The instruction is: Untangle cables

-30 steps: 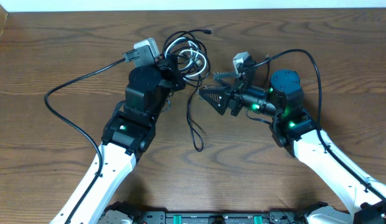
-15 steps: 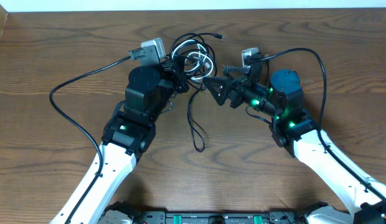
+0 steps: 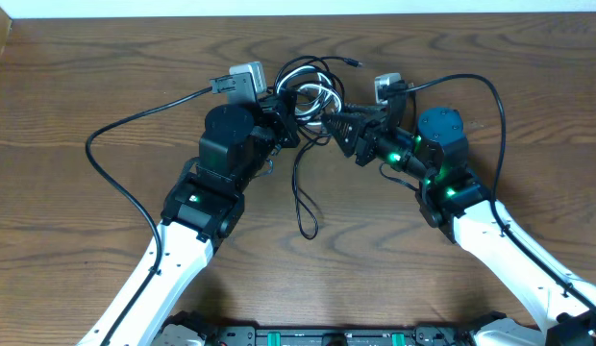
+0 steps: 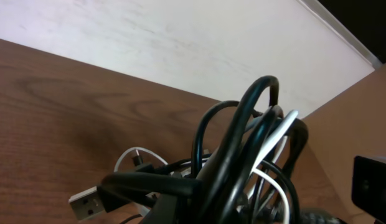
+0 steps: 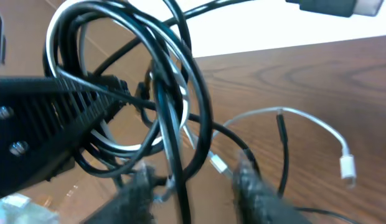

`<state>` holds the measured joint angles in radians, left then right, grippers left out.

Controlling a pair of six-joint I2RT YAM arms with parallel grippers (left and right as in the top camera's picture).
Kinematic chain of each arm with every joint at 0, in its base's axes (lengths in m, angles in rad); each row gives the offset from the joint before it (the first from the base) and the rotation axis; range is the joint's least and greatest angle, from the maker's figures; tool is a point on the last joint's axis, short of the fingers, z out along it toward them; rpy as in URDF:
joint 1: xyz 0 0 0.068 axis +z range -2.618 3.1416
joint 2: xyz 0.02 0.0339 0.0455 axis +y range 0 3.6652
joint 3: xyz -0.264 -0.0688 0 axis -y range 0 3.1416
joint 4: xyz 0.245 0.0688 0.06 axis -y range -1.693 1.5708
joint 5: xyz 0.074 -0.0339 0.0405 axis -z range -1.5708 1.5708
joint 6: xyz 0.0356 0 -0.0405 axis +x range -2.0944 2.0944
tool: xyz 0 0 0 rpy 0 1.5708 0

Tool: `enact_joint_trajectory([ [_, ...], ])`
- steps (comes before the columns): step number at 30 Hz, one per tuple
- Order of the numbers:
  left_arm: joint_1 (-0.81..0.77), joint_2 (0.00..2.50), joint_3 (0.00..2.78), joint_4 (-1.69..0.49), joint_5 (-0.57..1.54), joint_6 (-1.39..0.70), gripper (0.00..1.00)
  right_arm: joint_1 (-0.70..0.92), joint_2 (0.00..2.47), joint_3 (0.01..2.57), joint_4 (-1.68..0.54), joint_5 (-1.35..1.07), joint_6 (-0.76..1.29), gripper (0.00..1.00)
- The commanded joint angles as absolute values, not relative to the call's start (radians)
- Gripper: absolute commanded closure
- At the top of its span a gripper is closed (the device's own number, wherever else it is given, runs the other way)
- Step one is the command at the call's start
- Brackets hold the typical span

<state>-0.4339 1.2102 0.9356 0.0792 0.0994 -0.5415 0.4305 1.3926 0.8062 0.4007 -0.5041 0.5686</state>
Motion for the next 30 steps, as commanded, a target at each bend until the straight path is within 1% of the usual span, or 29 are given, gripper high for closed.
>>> enact_joint_trajectory([
  [1, -0.436, 1.206, 0.952, 0.092, 0.105, -0.524, 0.93, 0.431, 1.394, 0.802, 0.401, -0.5, 0.572, 0.96],
  [2, -0.436, 1.206, 0.952, 0.092, 0.105, -0.524, 0.93, 0.434, 1.394, 0.802, 0.4, -0.5, 0.572, 0.99],
  [9, -0.436, 1.207, 0.952, 0.095, 0.077, -0.526, 0.93, 0.467, 1.394, 0.802, 0.4, -0.508, 0.554, 0.99],
  [15, -0.436, 1.208, 0.952, 0.094, -0.051, -0.593, 0.93, 0.501, 1.394, 0.802, 0.4, -0.566, 0.434, 0.99],
  [19, -0.436, 1.208, 0.952, 0.093, -0.131, -0.642, 0.93, 0.504, 1.394, 0.802, 0.401, -0.668, 0.338, 0.99],
  [22, -0.436, 1.208, 0.952, 0.091, -0.174, -0.672, 0.93, 0.505, 1.394, 0.802, 0.402, -0.779, 0.229, 0.99],
  [27, -0.436, 1.208, 0.952, 0.092, -0.177, -0.679, 0.93, 0.506, 1.394, 0.802, 0.4, -0.992, 0.03, 0.99],
  [30, -0.435, 1.208, 0.952, 0.096, -0.178, -0.688, 0.92, 0.511, 1.394, 0.802, 0.377, -1.039, -0.032, 0.99],
])
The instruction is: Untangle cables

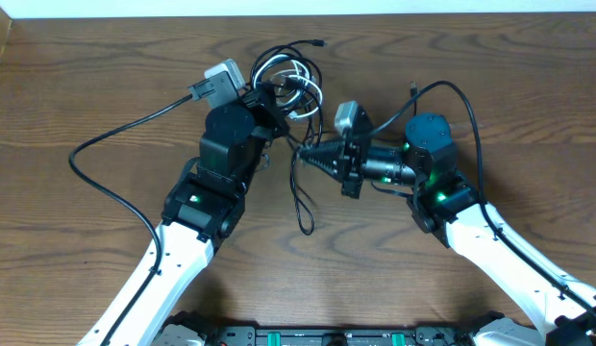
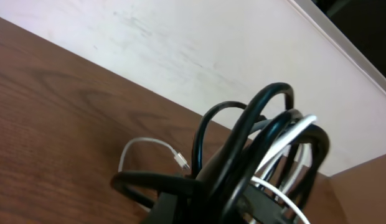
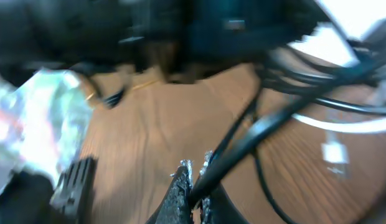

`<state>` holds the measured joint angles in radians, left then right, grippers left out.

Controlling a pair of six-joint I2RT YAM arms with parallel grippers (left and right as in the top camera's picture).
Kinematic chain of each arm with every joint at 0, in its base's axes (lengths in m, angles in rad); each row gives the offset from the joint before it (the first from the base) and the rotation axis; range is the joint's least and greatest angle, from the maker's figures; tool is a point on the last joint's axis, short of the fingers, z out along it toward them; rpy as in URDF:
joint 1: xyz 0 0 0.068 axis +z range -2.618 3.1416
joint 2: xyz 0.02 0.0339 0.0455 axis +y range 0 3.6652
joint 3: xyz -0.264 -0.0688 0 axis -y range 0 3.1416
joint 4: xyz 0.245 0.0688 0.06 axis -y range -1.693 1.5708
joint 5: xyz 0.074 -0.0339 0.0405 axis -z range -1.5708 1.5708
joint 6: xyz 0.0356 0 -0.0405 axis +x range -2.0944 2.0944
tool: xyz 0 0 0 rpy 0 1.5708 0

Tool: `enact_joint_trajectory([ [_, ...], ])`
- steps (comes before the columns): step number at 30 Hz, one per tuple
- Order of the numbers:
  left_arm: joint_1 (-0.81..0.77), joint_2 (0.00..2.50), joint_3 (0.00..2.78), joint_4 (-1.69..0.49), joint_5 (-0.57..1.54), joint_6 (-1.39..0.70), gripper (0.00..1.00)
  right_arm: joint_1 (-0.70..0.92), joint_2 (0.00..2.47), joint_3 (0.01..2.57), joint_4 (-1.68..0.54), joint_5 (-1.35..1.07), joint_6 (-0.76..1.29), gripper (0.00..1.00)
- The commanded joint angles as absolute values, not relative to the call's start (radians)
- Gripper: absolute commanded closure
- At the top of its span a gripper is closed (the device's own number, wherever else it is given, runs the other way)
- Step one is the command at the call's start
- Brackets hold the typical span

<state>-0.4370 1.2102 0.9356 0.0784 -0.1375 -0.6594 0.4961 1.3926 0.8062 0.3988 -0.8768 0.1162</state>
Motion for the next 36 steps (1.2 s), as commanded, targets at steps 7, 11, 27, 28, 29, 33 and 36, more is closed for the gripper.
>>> enact_joint_trajectory([
  [7, -0.435, 1.208, 0.952, 0.112, -0.243, -0.694, 0.93, 0.525, 1.394, 0.802, 0.234, -1.036, -0.112, 0.99],
  [11, -0.435, 1.207, 0.952, 0.146, -0.25, -0.694, 0.93, 0.525, 1.394, 0.802, 0.13, -0.955, -0.108, 0.99],
  [27, -0.427, 1.207, 0.952, 0.162, -0.278, -0.548, 0.92, 0.522, 1.394, 0.802, 0.247, -0.761, 0.213, 0.99],
  [28, -0.427, 1.207, 0.952, 0.159, -0.278, -0.533, 0.93, 0.522, 1.394, 0.802, 0.263, -0.761, 0.213, 0.99],
  [29, -0.427, 1.207, 0.952, 0.159, -0.272, -0.522, 0.93, 0.522, 1.394, 0.802, 0.279, -0.76, 0.213, 0.98],
  [33, -0.427, 1.207, 0.952, 0.159, -0.178, -0.466, 0.93, 0.509, 1.394, 0.802, 0.35, -0.66, 0.335, 0.55],
  [36, -0.427, 1.207, 0.952, 0.159, -0.104, -0.463, 0.93, 0.496, 1.394, 0.802, 0.356, -0.54, 0.479, 0.38],
])
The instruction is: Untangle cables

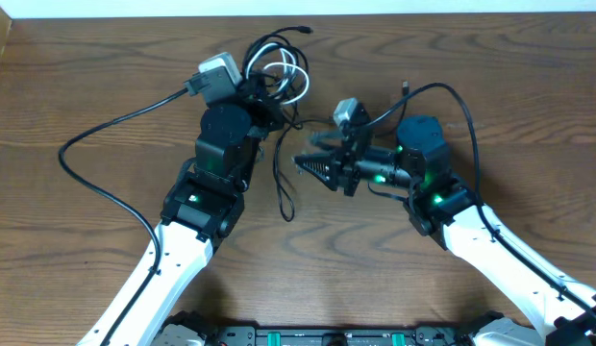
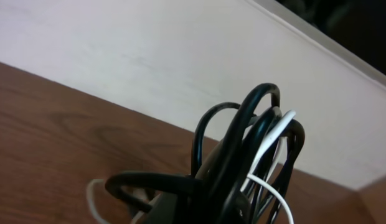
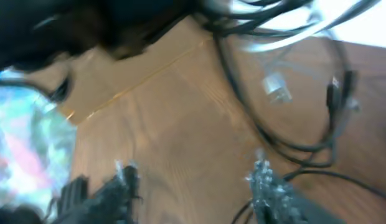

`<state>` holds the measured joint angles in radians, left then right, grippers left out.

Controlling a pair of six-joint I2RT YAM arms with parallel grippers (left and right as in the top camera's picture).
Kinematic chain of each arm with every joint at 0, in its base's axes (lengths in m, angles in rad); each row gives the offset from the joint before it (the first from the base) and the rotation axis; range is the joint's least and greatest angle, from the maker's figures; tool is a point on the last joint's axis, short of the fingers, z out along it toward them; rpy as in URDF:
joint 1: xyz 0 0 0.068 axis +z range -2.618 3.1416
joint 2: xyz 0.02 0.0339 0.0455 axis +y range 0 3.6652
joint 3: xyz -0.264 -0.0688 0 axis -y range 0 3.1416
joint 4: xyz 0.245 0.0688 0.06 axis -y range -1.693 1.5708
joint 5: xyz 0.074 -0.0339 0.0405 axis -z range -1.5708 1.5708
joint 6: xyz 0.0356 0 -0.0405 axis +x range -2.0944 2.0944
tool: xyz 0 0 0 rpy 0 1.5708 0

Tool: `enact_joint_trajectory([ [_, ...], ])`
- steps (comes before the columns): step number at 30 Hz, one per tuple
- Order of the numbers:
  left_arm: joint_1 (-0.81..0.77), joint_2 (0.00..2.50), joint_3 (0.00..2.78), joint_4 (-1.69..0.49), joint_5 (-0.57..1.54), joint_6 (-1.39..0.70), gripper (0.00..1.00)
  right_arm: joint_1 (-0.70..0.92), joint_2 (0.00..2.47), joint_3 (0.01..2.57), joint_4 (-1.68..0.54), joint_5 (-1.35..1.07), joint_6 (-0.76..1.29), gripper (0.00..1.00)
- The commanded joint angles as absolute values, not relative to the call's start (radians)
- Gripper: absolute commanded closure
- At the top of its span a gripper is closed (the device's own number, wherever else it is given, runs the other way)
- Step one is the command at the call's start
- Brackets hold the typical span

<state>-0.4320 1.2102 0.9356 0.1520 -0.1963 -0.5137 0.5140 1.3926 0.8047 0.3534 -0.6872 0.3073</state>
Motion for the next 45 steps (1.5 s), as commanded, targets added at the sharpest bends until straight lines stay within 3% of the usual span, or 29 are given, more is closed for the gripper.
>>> enact_joint_trajectory([
  [1, -0.427, 1.207, 0.952, 0.159, -0.077, -0.458, 0.92, 0.494, 1.394, 0.802, 0.357, -0.507, 0.53, 0.34],
  [12, -0.429, 1.208, 0.952, 0.086, 0.02, -0.396, 0.93, 0.488, 1.394, 0.802, 0.497, -0.44, 0.635, 0.29],
  [16, -0.429, 1.208, 0.952, 0.092, 0.052, -0.397, 0.93, 0.488, 1.394, 0.802, 0.493, -0.436, 0.635, 0.45],
  [19, -0.429, 1.208, 0.952, 0.091, 0.064, -0.397, 0.93, 0.488, 1.394, 0.802, 0.494, -0.435, 0.635, 0.5],
  [25, -0.429, 1.208, 0.952, 0.091, 0.072, -0.397, 0.93, 0.488, 1.394, 0.802, 0.494, -0.436, 0.636, 0.83],
  [30, -0.429, 1.208, 0.952, 0.091, 0.074, -0.397, 0.92, 0.488, 1.394, 0.802, 0.494, -0.436, 0.636, 0.99],
  [34, -0.429, 1.208, 0.952, 0.091, 0.112, -0.397, 0.93, 0.488, 1.394, 0.802, 0.495, -0.436, 0.636, 0.98],
  [38, -0.429, 1.208, 0.952, 0.091, 0.143, -0.397, 0.93, 0.488, 1.394, 0.802, 0.497, -0.436, 0.635, 0.83],
  [41, -0.429, 1.208, 0.952, 0.091, 0.143, -0.397, 0.92, 0.488, 1.394, 0.802, 0.498, -0.436, 0.635, 0.99],
  [45, -0.429, 1.208, 0.952, 0.091, 0.143, -0.397, 0.93, 0.488, 1.394, 0.802, 0.498, -0.437, 0.635, 0.99],
])
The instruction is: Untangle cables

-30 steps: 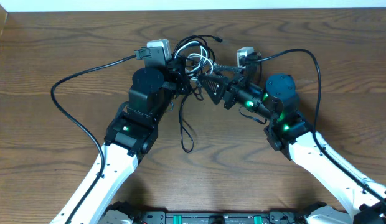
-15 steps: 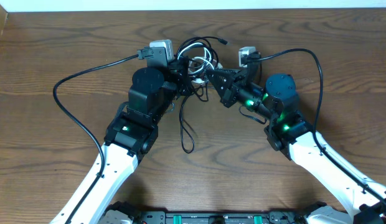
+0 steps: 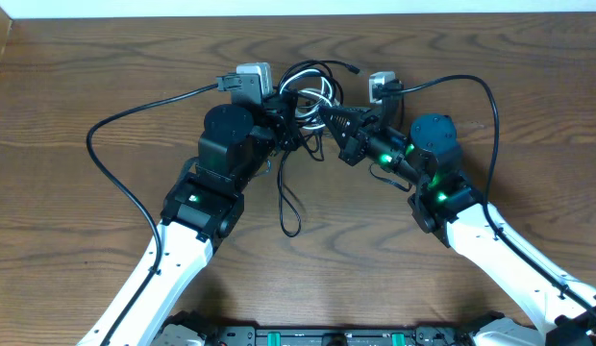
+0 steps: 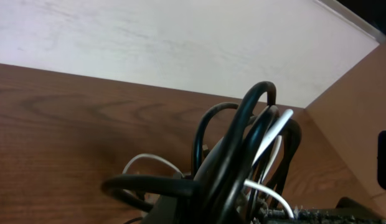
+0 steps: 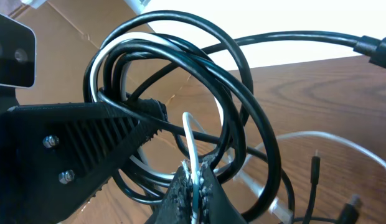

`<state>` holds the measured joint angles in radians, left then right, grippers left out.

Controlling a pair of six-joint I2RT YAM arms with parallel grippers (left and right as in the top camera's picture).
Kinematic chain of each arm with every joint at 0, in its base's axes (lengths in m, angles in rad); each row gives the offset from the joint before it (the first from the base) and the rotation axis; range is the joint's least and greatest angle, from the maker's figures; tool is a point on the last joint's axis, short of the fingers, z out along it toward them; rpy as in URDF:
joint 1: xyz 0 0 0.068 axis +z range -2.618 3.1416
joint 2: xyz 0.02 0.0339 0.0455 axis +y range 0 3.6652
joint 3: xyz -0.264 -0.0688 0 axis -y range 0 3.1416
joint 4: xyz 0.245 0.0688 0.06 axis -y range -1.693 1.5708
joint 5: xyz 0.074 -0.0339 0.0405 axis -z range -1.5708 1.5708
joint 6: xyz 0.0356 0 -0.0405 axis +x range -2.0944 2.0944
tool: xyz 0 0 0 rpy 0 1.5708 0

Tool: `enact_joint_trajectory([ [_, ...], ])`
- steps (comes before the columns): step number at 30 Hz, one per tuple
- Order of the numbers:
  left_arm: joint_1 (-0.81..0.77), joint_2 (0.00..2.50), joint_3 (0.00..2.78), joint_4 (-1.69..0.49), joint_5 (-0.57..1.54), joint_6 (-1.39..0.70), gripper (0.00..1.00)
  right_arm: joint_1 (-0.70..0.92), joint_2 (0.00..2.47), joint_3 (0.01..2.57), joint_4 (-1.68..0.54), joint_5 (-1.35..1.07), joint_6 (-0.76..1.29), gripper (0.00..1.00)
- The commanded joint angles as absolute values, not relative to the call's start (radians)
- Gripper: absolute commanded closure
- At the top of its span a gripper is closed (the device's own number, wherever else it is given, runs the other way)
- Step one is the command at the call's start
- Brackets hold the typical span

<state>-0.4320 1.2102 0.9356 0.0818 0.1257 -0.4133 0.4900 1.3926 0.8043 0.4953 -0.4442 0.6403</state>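
Note:
A knot of black and white cables (image 3: 308, 86) hangs over the back middle of the wooden table (image 3: 106, 67). My left gripper (image 3: 290, 133) is shut on this bundle (image 4: 240, 149), whose loops stand up right before its camera and hide the fingertips. My right gripper (image 3: 325, 114) reaches in from the right. It is shut on a white cable (image 5: 189, 134) that rises out of the loops (image 5: 174, 81); the fingers (image 5: 183, 186) pinch it tight. One long black loop (image 3: 286, 202) trails from the bundle down onto the table.
The left arm's supply cable (image 3: 111, 159) sweeps across the table on the left, and the right arm's (image 3: 492, 106) arcs at the right. A white lead (image 5: 324, 140) and small black plugs (image 5: 314, 165) lie past the bundle. A pale wall (image 4: 149, 43) borders the table's back edge.
My right gripper was open, lower and in front of the bundle; now it is up at the bundle, shut on the white cable. My left gripper with the bundle has shifted right and nearer.
First my right gripper stood open at the bundle held by my left. Then it was shut on a black strand below, with the bundle further back. Then it was open, the black loop lying longer on the table. Now it pinches the white cable.

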Motion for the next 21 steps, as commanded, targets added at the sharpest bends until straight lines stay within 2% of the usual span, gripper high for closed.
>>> enact_joint_trajectory([
  [1, -0.429, 1.208, 0.952, 0.091, 0.143, -0.397, 0.93, 0.488, 1.394, 0.802, 0.498, -0.437, 0.635, 0.99],
  [10, -0.429, 1.208, 0.952, 0.091, 0.054, -0.427, 0.93, 0.492, 1.394, 0.802, 0.502, -0.51, 0.625, 0.99],
  [21, -0.429, 1.208, 0.952, 0.092, -0.012, -0.504, 0.93, 0.518, 1.394, 0.802, 0.655, -0.926, 0.308, 0.99],
])
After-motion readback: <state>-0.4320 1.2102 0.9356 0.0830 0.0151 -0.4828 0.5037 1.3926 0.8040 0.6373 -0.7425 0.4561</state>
